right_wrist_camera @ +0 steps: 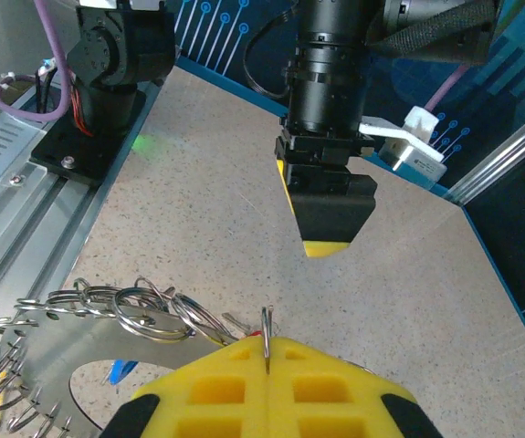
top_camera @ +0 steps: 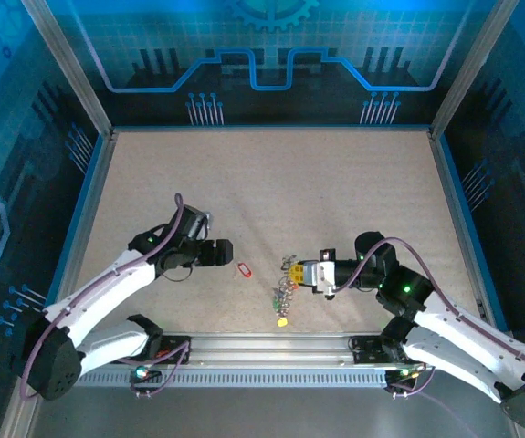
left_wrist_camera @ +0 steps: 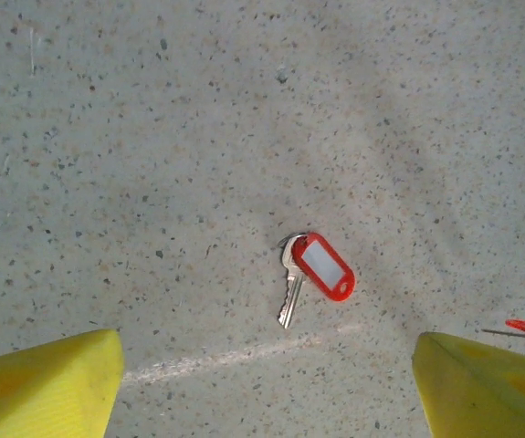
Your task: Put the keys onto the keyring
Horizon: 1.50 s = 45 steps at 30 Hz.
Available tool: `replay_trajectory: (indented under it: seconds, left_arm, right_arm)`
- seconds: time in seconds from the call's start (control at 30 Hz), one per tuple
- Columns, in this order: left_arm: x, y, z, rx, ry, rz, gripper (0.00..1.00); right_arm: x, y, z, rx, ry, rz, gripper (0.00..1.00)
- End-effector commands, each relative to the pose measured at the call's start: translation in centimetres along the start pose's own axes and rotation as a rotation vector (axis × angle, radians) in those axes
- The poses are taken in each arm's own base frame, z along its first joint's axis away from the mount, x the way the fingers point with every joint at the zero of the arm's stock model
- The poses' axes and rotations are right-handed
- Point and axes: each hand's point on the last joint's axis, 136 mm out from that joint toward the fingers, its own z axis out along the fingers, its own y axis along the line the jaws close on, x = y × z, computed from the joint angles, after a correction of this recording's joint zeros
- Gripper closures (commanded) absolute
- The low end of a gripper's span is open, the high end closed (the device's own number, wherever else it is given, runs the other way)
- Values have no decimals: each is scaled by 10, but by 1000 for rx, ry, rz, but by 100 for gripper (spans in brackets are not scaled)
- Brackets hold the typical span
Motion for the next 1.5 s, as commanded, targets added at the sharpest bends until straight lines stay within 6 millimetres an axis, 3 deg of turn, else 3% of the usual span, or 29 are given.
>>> replay_trajectory:
  seconds: [0.0, 0.23, 0.33, 0.67, 0.9, 1.17, 1.27, 1.47]
  left_arm:
    - [-2, -6, 3, 23, 29, -59, 28]
    - [-1, -11, 35, -5, 162, 63, 54]
    - [1, -19, 47, 16, 228, 66, 56]
    - [-1, -38, 71, 131, 288, 246, 47]
    - [-4, -31, 91, 117, 338, 265, 43]
    - [19, -43, 95, 230, 455, 226, 47]
    - [25, -38, 97, 219, 477, 210, 49]
    - [19, -24, 94, 121, 456, 227, 53]
  right_arm:
    - [-19, -5, -4, 7, -49, -49, 100]
    - [-3, -21, 1, 66, 26, 24, 100]
    - [0, -24, 3, 73, 37, 32, 100]
    - [3, -24, -3, 77, 48, 45, 100]
    - [2, -23, -5, 74, 46, 47, 100]
    - [2, -23, -5, 71, 47, 51, 100]
    - [3, -22, -4, 67, 47, 53, 100]
    - [2, -22, -5, 62, 49, 56, 100]
